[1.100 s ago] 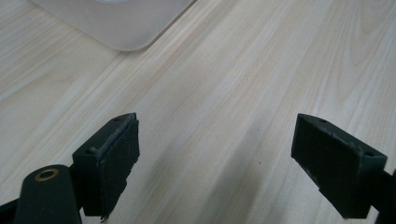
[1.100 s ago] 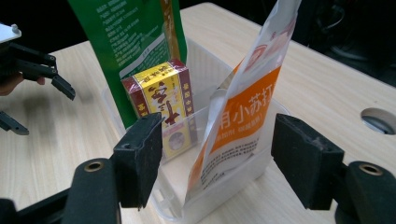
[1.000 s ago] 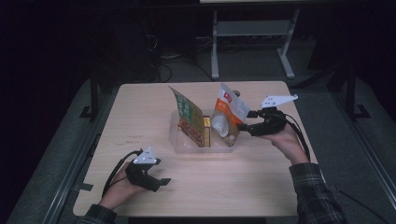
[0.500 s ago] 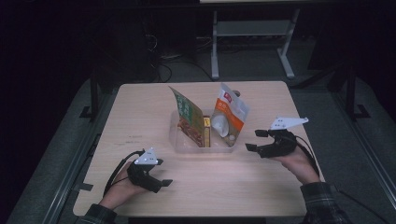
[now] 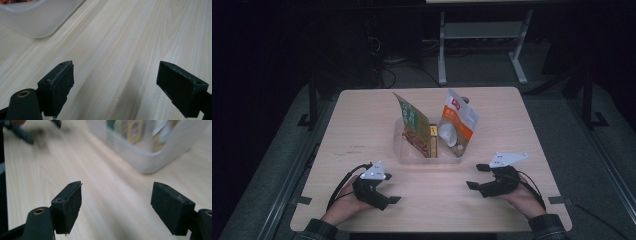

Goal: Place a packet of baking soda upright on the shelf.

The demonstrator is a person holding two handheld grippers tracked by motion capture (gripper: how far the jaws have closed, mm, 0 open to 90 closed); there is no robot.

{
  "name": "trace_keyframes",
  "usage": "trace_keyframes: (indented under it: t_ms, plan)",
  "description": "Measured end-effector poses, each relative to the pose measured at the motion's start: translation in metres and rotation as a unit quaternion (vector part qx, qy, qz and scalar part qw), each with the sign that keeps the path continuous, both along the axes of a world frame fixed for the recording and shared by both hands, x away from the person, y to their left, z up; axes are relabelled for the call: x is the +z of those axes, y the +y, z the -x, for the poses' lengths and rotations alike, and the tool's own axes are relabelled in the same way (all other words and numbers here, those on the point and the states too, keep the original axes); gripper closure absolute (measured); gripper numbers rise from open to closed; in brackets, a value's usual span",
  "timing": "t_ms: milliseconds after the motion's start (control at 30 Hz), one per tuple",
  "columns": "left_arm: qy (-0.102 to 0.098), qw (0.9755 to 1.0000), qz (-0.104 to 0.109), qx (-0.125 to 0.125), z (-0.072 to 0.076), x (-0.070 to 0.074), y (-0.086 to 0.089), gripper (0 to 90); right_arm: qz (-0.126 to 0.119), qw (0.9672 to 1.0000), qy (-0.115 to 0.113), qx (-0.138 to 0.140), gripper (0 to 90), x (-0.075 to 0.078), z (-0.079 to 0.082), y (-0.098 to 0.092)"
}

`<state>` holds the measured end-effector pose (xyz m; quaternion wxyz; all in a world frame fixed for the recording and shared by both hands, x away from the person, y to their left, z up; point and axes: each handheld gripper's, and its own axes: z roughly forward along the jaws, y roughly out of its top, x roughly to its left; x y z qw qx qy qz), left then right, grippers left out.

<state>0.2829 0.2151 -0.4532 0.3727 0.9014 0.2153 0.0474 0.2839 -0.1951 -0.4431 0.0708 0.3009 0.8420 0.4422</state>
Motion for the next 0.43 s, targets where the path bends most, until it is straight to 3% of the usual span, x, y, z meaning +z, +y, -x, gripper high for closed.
trace_keyframes:
  t_ms: [200,433]
  plan:
    - [0.007,0.9999,-0.009,-0.010,0.0007,-0.0027,-0.0038,13.9,0.026,0.9995,0.003,0.017,23.4,-0.0073,0.0007,0.0066]
    - [0.006,0.9998,-0.011,-0.012,-0.0003,-0.0029,-0.0029,14.1,0.023,0.9997,0.002,0.012,22.0,-0.0085,-0.0012,0.0049]
